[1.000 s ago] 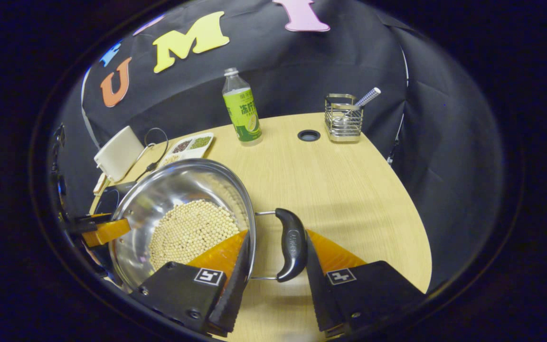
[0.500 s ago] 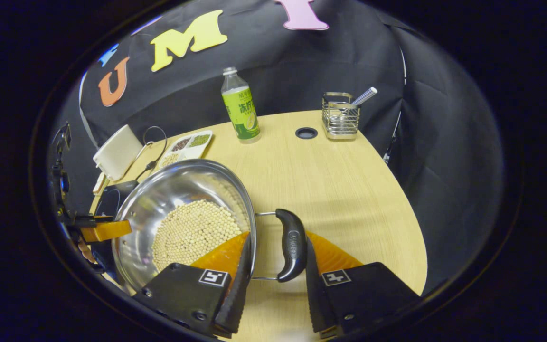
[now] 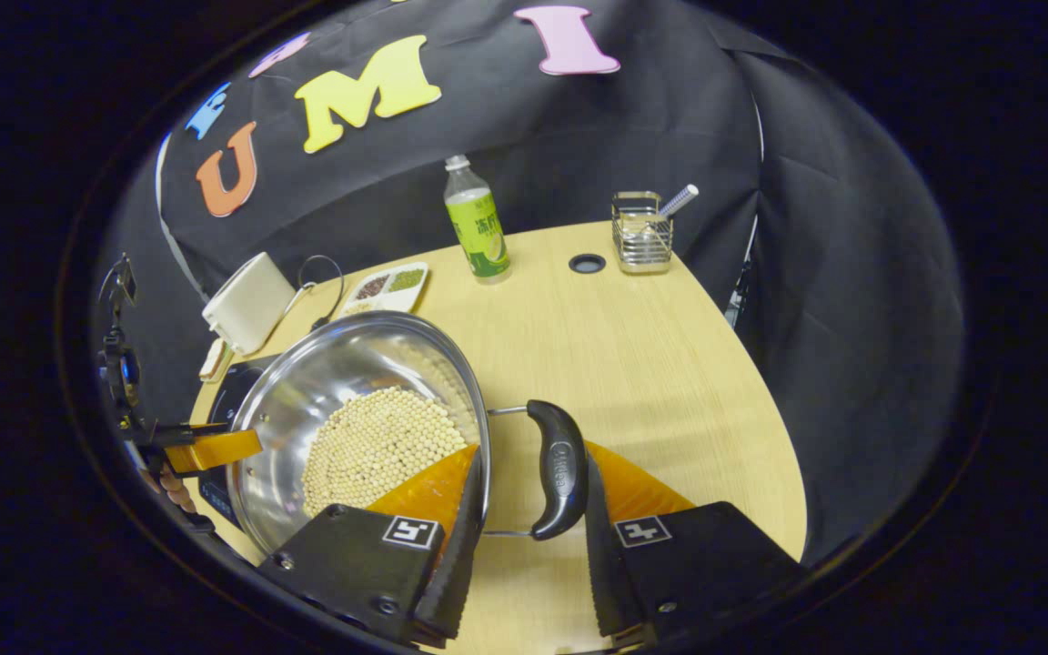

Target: First push the handle of the pot to place it horizontally, then grasp the pot with both hands and set it on the induction cooktop.

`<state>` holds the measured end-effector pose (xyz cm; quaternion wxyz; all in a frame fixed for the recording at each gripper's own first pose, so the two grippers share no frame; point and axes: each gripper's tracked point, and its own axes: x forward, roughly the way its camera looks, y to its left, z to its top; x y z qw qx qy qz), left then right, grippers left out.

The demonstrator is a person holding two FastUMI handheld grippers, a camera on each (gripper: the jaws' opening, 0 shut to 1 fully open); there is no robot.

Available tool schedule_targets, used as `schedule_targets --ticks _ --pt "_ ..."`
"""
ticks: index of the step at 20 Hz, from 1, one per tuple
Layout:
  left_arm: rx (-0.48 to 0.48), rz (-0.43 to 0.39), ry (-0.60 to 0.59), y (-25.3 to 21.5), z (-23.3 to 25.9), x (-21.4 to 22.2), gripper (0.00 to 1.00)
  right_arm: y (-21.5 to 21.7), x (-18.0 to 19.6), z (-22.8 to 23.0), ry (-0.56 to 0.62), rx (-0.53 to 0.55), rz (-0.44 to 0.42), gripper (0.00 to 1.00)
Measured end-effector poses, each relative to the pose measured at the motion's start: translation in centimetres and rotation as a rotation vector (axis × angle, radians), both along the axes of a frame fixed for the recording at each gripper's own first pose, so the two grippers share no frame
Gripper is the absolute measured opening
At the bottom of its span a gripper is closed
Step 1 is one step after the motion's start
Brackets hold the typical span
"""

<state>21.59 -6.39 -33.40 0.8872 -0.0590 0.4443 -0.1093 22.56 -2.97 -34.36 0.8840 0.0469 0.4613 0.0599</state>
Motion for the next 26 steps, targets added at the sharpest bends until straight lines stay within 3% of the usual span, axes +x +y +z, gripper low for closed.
schedule_targets --ticks 2,3,4,5,7,8,9,10,15,16,17,26 --pt "0.002 0.007 -0.024 1.0 1.5 -0.6 0.53 1.0 -0.6 1.5 -0.019 0.001 0.012 0.55" --pt "0.0 0.016 -0.033 1.6 2.2 -1.0 0.43 1.7 -0.8 2.2 -0.029 0.003 0.019 0.55" --pt "-0.004 0.03 -0.039 2.3 2.8 -1.3 0.43 2.5 -1.0 2.8 -0.039 0.007 0.026 0.55" --pt "-0.002 0.037 -0.048 3.0 3.4 -1.6 0.53 3.2 -1.2 3.3 -0.047 0.008 0.037 0.55" --pt "0.004 0.054 -0.064 4.8 4.6 -2.2 0.53 5.0 -1.7 4.0 -0.053 0.016 0.049 0.55" --pt "0.006 0.063 -0.072 5.7 5.0 -2.4 0.43 6.0 -1.9 4.3 -0.057 0.018 0.058 0.55" --pt "0.006 0.074 -0.079 6.7 5.5 -2.6 0.43 7.1 -2.0 4.7 -0.062 0.022 0.066 0.55" --pt "0.006 0.086 -0.089 7.7 5.9 -2.8 0.52 8.1 -2.1 5.0 -0.065 0.026 0.075 0.55" --pt "0.011 0.142 -0.121 13.3 7.5 -3.7 0.52 14.0 -2.1 6.1 -0.079 0.036 0.134 0.57" --pt "0.011 0.156 -0.126 14.4 7.7 -3.7 0.47 15.2 -2.1 6.2 -0.08 0.04 0.143 0.55" --pt "0.01 0.169 -0.134 15.5 7.9 -3.7 0.53 16.4 -2.0 6.3 -0.084 0.041 0.155 0.55" --pt "0.042 0.259 -0.18 23.6 8.7 -2.0 0.52 25.6 0.8 5.7 -0.076 0.071 0.221 0.55"
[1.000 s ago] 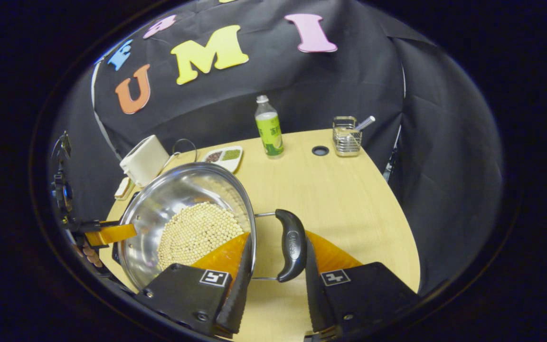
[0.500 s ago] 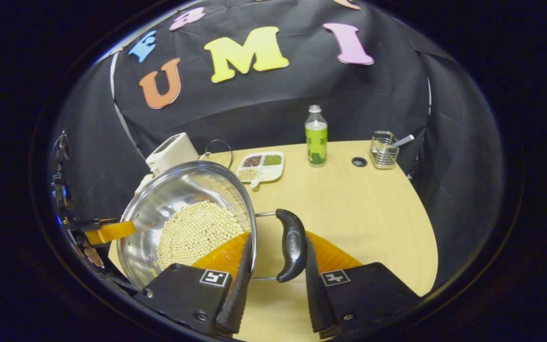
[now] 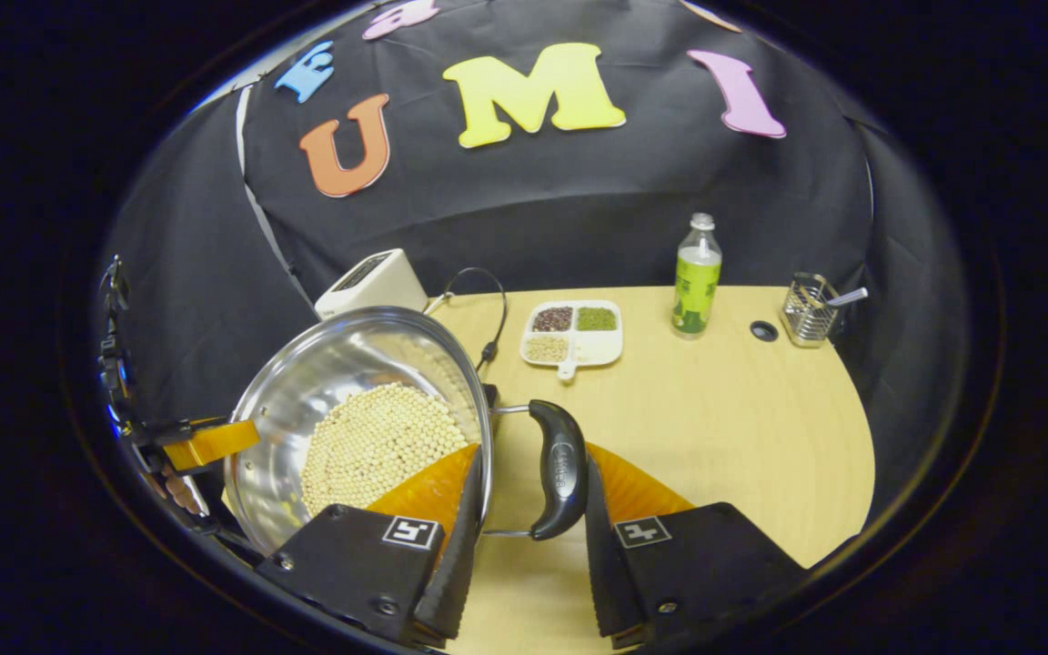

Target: First push the handle of the pot to place it horizontally, then grasp the pot with both hands and set it on the induction cooktop.

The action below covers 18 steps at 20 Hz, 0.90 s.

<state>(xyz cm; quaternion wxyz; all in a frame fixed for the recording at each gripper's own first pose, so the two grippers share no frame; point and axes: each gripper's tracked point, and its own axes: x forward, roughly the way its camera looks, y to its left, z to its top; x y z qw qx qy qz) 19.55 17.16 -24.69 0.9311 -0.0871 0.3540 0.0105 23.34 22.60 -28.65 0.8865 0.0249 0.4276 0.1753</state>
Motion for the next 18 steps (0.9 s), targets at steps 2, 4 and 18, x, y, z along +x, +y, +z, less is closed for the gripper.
schedule_targets --ticks 2,4,18 --pt "0.001 0.019 -0.007 1.7 -0.2 1.1 0.52 1.6 0.7 -0.1 -0.001 0.001 0.005 0.55" --pt "0.005 0.032 -0.011 3.1 -0.6 1.8 0.52 3.3 1.6 -0.3 -0.011 -0.003 0.008 0.55" --pt "0.019 0.066 -0.01 7.3 -7.1 4.9 0.53 7.7 3.4 -7.4 0.041 -0.028 0.006 0.55"
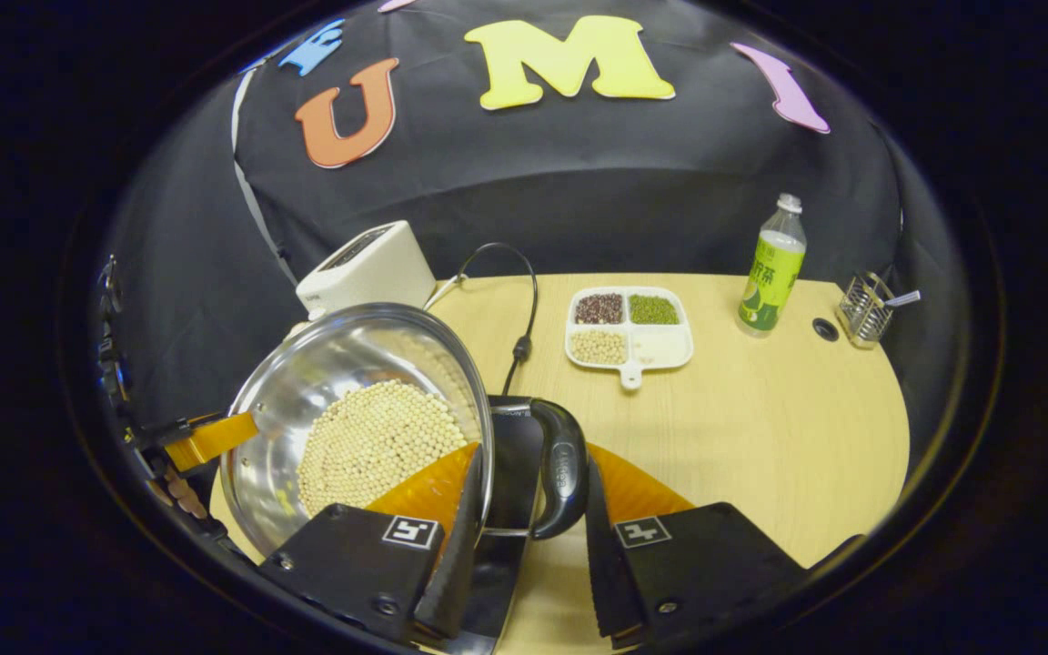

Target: First push the handle of the pot to place it horizontally, then grasp the pot with both hands and set it on the induction cooktop.

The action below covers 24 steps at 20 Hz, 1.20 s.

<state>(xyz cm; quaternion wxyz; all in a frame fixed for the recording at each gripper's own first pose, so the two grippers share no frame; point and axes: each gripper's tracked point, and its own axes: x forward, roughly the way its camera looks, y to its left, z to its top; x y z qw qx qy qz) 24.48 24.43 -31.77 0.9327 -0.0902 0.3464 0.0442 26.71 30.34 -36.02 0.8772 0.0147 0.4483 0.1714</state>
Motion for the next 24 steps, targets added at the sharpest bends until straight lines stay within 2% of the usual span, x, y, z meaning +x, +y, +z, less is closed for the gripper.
schedule_targets --ticks 6,9,12,13,15,16,19,21,23,24 --pt "0.014 0.008 0.01 0.1 -1.3 -0.4 0.53 0.3 -0.2 -1.2 0.018 0.03 -0.007 0.55" --pt "-0.012 0.01 -0.005 -0.1 -1.4 -0.3 0.53 0.4 -0.1 -1.2 0.003 0.053 -0.022 0.55" --pt "0.001 0.005 -0.013 0.0 -1.5 -0.2 0.54 0.4 -0.1 -1.0 -0.017 0.068 -0.032 0.57" --pt "0.0 0.004 -0.015 0.0 -1.4 -0.3 0.44 0.4 0.1 -1.0 -0.032 0.082 -0.039 0.57" --pt "0.0 0.006 -0.019 0.1 -1.4 -0.4 0.67 0.5 0.1 -1.0 -0.05 0.12 -0.053 0.6" --pt "0.0 0.008 -0.026 0.0 -1.3 -0.3 0.58 0.5 0.1 -0.9 -0.052 0.137 -0.059 0.6" --pt "0.01 0.022 -0.012 0.3 -1.1 -0.1 0.59 0.4 0.0 -0.7 -0.062 0.182 -0.073 0.61" --pt "0.051 0.032 -0.03 0.8 0.4 0.2 0.63 0.1 0.3 0.0 -0.097 0.202 -0.072 0.64" --pt "0.108 0.051 -0.061 1.7 2.1 0.3 0.65 -0.5 1.0 1.9 -0.177 0.228 -0.077 0.6" --pt "0.11 0.045 -0.07 1.3 3.0 -0.1 0.74 -1.1 1.0 2.8 -0.204 0.231 -0.084 0.63"
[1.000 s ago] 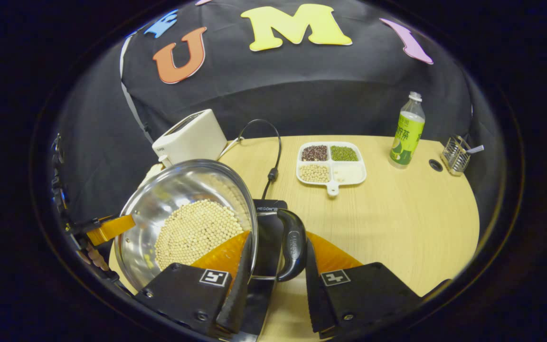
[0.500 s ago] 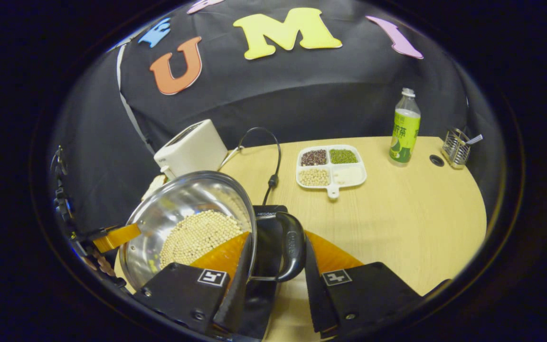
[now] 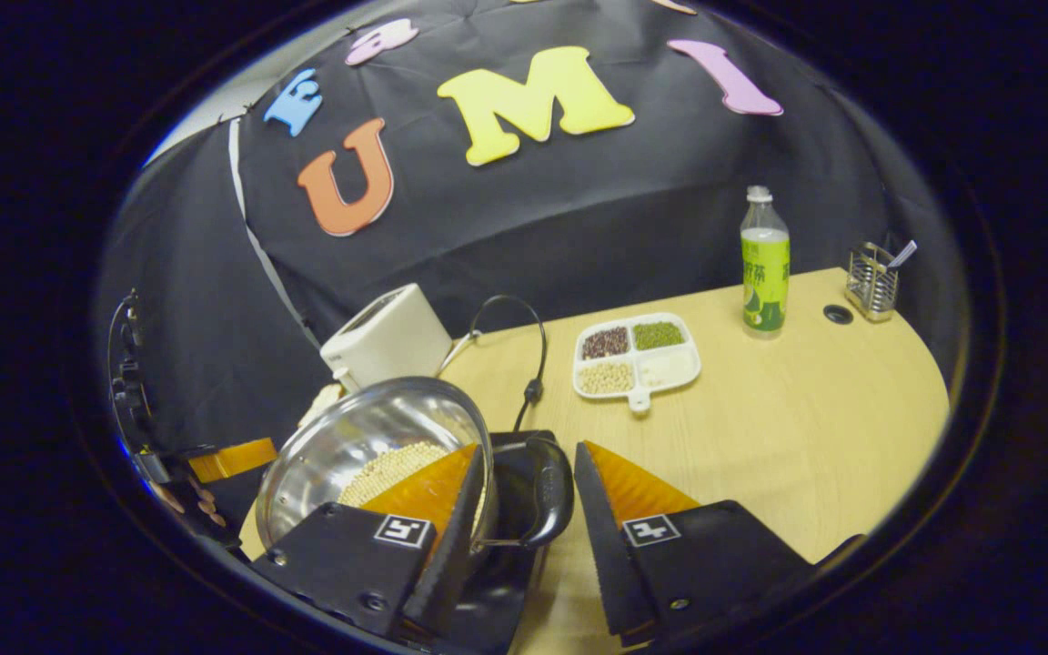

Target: First push the handle of the pot to place it horizontally, then grasp the pot with both hands and set it on the induction cooktop.

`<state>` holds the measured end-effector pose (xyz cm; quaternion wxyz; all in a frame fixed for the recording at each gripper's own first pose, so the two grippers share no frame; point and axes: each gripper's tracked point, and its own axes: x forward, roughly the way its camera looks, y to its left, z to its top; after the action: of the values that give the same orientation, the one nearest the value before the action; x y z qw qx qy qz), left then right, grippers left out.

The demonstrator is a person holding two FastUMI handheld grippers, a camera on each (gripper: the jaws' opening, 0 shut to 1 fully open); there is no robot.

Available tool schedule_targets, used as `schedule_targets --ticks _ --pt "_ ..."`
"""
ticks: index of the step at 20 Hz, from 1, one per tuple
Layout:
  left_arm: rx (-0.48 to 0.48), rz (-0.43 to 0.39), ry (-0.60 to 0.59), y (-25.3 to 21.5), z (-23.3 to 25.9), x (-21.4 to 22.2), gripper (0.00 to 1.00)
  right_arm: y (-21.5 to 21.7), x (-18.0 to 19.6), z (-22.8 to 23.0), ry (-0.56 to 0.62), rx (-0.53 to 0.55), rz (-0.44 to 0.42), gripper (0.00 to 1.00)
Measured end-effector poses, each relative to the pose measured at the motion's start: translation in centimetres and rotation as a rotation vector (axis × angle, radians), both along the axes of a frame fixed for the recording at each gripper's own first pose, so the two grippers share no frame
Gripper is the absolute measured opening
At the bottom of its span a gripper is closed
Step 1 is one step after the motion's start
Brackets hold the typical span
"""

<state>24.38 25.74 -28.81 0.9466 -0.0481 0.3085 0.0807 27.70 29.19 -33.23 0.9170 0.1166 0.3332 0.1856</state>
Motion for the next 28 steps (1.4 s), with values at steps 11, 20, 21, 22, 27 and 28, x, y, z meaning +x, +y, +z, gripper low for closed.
schedule_targets --ticks 11,20,21,22,27,28 --pt "-0.004 -0.004 -0.257 -6.7 11.6 -6.8 0.95 -11.4 -8.5 13.5 -0.298 -0.092 -0.059 0.98" --pt "0.016 -0.075 -0.476 -12.7 22.8 -13.7 0.95 -18.9 -18.3 24.8 -0.447 -0.192 -0.179 0.96" --pt "0.021 -0.071 -0.493 -13.1 23.8 -14.3 0.95 -19.7 -19.3 26.1 -0.466 -0.197 -0.194 0.96" --pt "0.026 -0.07 -0.509 -13.4 24.6 -15.2 0.95 -20.5 -20.4 27.2 -0.482 -0.203 -0.212 0.96" --pt "0.042 -0.081 -0.567 -15.9 27.8 -19.1 0.95 -22.8 -25.0 32.1 -0.604 -0.217 -0.254 0.96" --pt "0.055 -0.077 -0.571 -16.2 28.1 -19.9 0.95 -23.2 -25.8 32.7 -0.627 -0.22 -0.264 0.96"
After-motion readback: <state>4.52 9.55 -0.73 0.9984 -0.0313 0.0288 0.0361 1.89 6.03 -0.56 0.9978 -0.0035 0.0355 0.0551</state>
